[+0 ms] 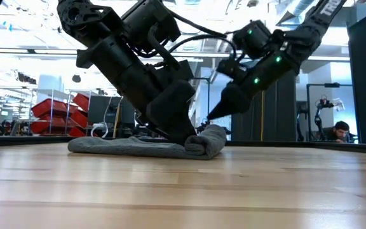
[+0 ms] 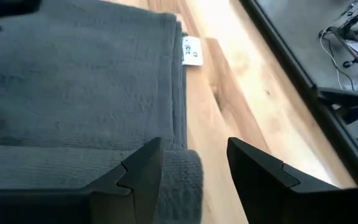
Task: Roll towel
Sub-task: Roll the gray towel
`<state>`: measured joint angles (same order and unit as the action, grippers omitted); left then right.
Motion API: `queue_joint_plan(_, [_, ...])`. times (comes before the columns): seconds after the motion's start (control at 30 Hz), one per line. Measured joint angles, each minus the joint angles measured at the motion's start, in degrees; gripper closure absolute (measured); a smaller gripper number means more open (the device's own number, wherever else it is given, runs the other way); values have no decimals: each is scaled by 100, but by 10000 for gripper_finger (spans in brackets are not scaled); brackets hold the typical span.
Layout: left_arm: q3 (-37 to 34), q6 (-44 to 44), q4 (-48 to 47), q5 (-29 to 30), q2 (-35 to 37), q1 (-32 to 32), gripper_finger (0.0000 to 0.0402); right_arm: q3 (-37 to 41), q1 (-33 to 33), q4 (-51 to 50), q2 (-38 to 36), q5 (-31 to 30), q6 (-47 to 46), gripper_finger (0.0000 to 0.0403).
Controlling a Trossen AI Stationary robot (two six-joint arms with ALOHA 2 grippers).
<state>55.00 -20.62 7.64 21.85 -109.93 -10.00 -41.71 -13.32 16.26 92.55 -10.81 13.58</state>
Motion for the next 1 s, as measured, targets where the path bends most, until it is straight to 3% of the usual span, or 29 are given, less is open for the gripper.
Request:
queue_joint_plan(0.27, [258, 232, -291, -33, 4, 9, 122, 669, 442, 112, -721, 7, -423, 232])
queue_joint_plan(0.67, [903, 556, -1123, -61, 79, 112, 122, 1113, 1312, 794, -648, 19, -952, 232])
queue_joint_plan(0.9, [891, 450, -1282, -56, 32, 142, 122, 1070, 2050, 2395, 417, 28, -1420, 232])
queue_joint_plan(1.0, [831, 324, -1283, -38, -52, 107, 122, 812, 2201, 2620, 1032, -358, -1647, 233])
